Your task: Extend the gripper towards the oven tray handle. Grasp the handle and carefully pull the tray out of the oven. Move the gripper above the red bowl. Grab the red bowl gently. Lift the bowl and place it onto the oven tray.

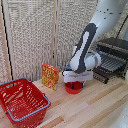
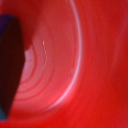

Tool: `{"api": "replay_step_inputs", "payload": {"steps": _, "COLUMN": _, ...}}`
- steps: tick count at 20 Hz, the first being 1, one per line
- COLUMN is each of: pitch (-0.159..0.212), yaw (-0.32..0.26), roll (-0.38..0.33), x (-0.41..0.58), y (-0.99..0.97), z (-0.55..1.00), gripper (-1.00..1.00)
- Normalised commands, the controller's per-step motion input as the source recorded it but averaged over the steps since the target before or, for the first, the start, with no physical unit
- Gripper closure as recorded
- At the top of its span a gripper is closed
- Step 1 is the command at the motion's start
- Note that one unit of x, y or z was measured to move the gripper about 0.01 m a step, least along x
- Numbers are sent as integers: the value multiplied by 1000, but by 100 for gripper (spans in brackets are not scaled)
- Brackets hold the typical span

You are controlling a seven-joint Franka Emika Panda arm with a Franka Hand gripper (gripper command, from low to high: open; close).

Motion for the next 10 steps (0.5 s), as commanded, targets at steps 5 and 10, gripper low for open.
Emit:
{"api": "replay_step_inputs", "payload": {"steps": 5, "pitch": 0, "yaw": -17, "roll": 0, "x": 0, "y": 0, "z": 42, "gripper": 100}}
{"api": "replay_step_inputs", "payload": {"steps": 10, "pitch": 0, "yaw": -68, "roll": 0, "x": 13, "y": -19, "z": 155, "gripper": 100}}
